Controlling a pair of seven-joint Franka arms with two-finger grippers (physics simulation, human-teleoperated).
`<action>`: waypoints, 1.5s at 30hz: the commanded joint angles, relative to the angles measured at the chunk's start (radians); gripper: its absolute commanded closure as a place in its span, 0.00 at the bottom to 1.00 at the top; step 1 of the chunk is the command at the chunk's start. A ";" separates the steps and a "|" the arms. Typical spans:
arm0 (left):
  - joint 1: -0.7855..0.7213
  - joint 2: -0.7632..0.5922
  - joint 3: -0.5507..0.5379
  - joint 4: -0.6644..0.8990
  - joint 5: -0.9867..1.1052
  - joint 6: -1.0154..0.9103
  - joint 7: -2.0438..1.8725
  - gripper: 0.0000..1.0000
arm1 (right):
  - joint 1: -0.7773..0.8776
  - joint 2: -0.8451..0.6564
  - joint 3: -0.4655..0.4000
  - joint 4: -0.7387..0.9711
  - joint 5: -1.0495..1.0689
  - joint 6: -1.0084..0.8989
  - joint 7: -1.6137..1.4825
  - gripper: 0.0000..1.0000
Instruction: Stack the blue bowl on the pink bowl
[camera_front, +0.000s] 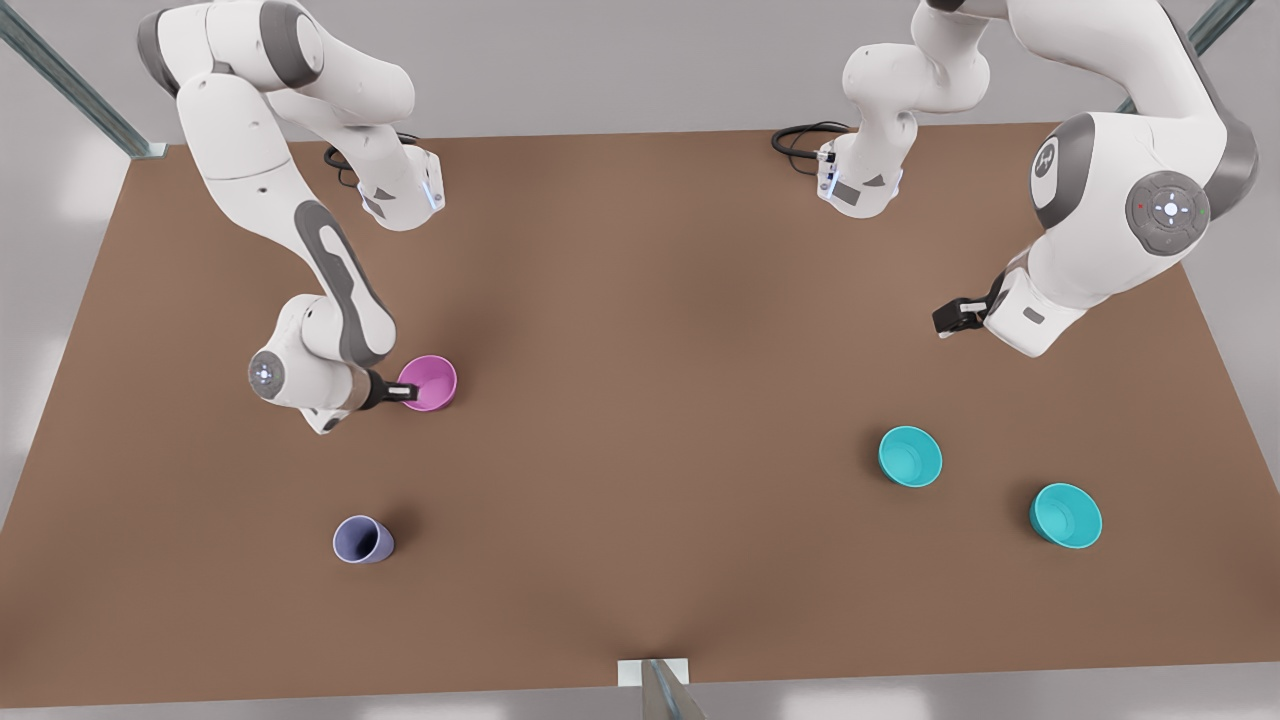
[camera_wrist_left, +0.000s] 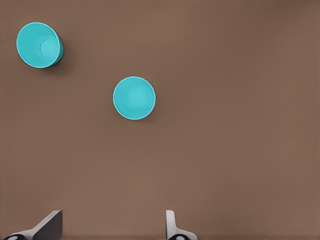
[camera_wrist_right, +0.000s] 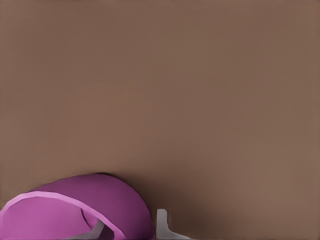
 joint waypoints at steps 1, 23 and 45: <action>0.000 -0.001 0.000 0.000 0.000 -0.001 -0.005 0.00 | -0.001 -0.002 0.000 0.005 -0.025 -0.003 0.016 0.77; 0.019 0.074 0.021 0.027 0.010 0.028 0.003 0.00 | 0.613 0.585 0.037 1.012 0.229 0.120 0.571 0.79; 0.201 0.499 0.069 -0.193 -0.319 0.700 0.803 0.00 | 0.141 0.409 -0.072 1.216 -0.254 -0.934 0.398 0.00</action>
